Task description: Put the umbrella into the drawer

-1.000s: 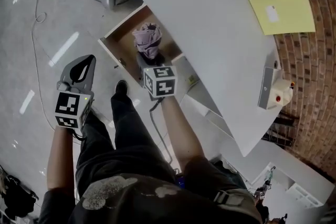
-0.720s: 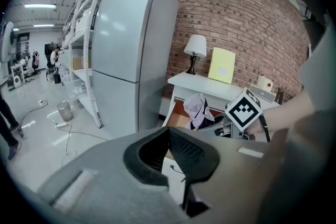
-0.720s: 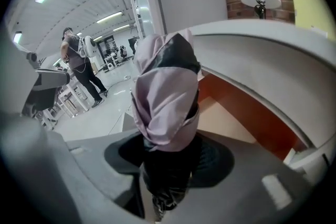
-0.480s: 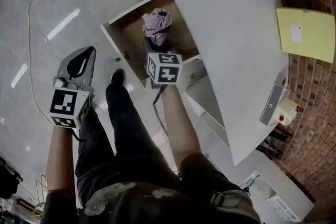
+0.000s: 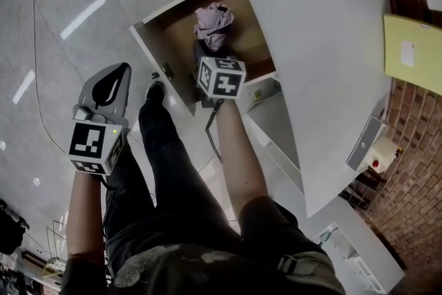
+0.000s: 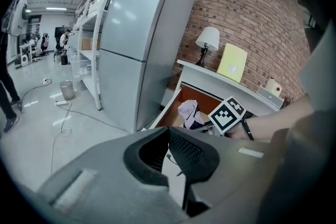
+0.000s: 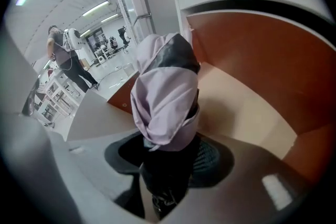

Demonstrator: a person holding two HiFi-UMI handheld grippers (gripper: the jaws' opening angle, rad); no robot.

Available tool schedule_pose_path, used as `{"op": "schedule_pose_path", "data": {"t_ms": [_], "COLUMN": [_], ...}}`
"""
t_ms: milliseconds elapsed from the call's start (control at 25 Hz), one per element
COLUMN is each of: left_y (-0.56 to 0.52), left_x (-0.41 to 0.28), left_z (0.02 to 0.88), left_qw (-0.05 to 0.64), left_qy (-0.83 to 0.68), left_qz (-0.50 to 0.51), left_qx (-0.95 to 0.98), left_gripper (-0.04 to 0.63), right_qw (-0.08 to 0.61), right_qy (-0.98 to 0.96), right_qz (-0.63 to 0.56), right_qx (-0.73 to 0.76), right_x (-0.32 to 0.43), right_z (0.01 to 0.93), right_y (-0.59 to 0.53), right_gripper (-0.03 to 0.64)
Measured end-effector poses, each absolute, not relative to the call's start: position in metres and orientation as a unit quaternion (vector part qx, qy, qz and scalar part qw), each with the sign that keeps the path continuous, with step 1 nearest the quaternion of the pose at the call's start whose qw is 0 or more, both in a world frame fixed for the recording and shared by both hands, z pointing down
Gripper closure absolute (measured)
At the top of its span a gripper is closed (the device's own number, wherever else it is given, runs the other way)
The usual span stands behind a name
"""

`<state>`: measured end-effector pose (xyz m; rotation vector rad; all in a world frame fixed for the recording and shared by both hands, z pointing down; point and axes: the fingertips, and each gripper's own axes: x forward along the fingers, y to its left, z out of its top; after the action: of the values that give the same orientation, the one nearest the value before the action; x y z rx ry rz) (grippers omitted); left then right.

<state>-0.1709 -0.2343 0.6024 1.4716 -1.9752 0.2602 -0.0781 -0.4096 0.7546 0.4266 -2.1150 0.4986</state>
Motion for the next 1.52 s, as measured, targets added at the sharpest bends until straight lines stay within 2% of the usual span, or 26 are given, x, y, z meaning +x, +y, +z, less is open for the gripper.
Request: {"op": "schedule_pose_path", "data": {"t_ms": [920, 1160, 1520], "left_y": [-0.236, -0.233, -0.226], "left_x": [-0.178, -0.179, -0.175], "left_z": [0.624, 0.616, 0.588], "left_qw": [0.359, 0.358, 0.335], "left_qy": [-0.742, -0.747, -0.736], "left_qz": [0.097, 0.090, 0.090], "left_qx": [0.558, 0.553, 0.580], "left_gripper": [0.584, 0.584, 0.584], "right_qw": [0.517, 0.506, 0.477], "right_qy": [-0.802, -0.807, -0.820], "right_qz": [0.209, 0.224, 0.223], "right_qx": [0.215, 0.206, 0.225], "right_x": [-0.075, -0.077, -0.073], "right_z": [0.798, 0.793, 0.751], "right_y": [-0.413, -0.409, -0.398], "right_gripper": [0.382, 0.331, 0.331]}}
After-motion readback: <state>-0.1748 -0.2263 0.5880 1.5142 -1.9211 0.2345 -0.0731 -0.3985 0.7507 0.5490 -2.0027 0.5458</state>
